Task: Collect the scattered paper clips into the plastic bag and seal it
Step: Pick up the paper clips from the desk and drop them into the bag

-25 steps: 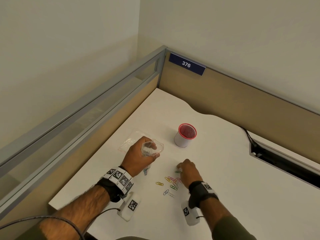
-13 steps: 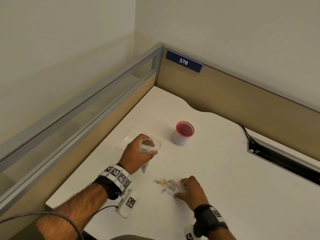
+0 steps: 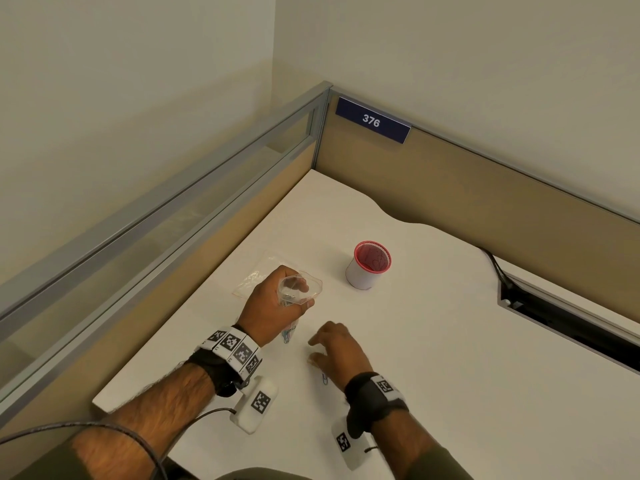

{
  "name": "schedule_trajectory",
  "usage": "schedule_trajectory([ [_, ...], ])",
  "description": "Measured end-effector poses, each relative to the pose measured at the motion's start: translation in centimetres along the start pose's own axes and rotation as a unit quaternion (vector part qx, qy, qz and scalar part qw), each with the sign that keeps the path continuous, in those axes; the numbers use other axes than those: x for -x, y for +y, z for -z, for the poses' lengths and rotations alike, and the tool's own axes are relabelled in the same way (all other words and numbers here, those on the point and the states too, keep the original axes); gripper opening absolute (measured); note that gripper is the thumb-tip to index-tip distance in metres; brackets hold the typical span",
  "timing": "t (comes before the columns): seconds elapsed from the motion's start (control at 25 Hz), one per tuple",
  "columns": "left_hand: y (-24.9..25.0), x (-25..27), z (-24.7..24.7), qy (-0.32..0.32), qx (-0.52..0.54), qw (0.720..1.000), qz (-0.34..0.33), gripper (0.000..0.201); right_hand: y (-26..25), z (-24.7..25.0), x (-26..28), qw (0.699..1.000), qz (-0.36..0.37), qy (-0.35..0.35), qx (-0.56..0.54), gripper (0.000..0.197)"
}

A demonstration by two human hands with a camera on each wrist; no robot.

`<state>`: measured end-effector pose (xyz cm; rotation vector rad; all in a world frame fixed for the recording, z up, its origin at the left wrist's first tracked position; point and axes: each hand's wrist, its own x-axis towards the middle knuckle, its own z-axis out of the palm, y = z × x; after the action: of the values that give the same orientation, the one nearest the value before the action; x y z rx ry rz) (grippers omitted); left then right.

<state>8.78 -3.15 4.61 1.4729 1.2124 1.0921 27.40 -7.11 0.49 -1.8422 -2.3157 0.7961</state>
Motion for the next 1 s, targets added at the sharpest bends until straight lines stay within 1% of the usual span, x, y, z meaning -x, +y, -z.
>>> schedule_trajectory([
  [0.08,0.0,0.1,-0.1,0.001,0.001,1.000,0.001,0.037,-0.6,-1.0,-0.2,0.997,0.053,-0.026,0.048,0.019],
  [0.12,0.0,0.2,-0.1,0.002,0.000,1.000,0.000,0.036,-0.5,-1.3,-0.1,0.994,0.070,-0.029,0.073,0.017],
  [0.16,0.1,0.2,0.0,0.002,-0.003,1.000,-0.001,0.035,-0.2,-1.3,0.0,0.993,0.072,-0.026,0.091,0.018],
  [0.28,0.0,0.2,0.4,0.006,-0.001,1.000,0.003,0.034,1.8,-0.3,0.8,0.995,0.031,-0.020,0.094,0.017],
  [0.36,0.0,0.1,0.6,0.010,0.008,1.000,0.003,0.037,3.6,0.8,1.6,0.999,-0.014,0.003,0.041,0.019],
  [0.4,-0.1,0.1,0.6,0.010,0.009,1.000,0.004,0.038,4.3,1.4,2.1,0.999,-0.041,0.012,0.014,0.027],
  [0.44,-0.1,0.1,0.5,0.010,0.010,1.000,0.005,0.038,4.7,1.8,2.6,0.998,-0.062,0.008,-0.002,0.041],
  [0.48,-0.1,0.1,0.4,0.010,0.010,1.000,0.008,0.038,4.9,2.0,2.9,0.997,-0.075,-0.009,-0.001,0.056],
  [0.52,-0.1,0.2,0.2,0.008,0.013,1.000,0.010,0.040,4.9,1.9,3.2,0.996,-0.082,-0.030,0.010,0.068],
  [0.56,-0.1,0.2,0.1,0.005,0.018,1.000,0.013,0.042,4.5,1.6,3.4,0.995,-0.081,-0.046,0.023,0.071],
  [0.6,-0.1,0.2,-0.2,0.001,0.021,1.000,0.012,0.042,4.1,1.2,3.6,0.995,-0.076,-0.052,0.034,0.067],
  [0.68,0.0,0.2,-0.4,-0.002,0.016,1.000,0.010,0.040,3.3,0.0,3.7,0.996,-0.055,-0.046,0.057,0.046],
  [0.76,0.0,0.2,-0.5,-0.002,0.013,1.000,0.007,0.037,2.8,-0.8,3.6,0.996,-0.039,-0.026,0.076,0.025],
  [0.8,0.0,0.3,-0.4,-0.001,0.013,1.000,0.005,0.037,2.6,-1.0,3.6,0.996,-0.036,-0.016,0.079,0.019],
  [1.0,0.3,0.3,-0.4,-0.001,0.009,1.000,0.009,0.036,2.1,-0.5,2.7,0.997,-0.039,0.009,0.072,0.011],
])
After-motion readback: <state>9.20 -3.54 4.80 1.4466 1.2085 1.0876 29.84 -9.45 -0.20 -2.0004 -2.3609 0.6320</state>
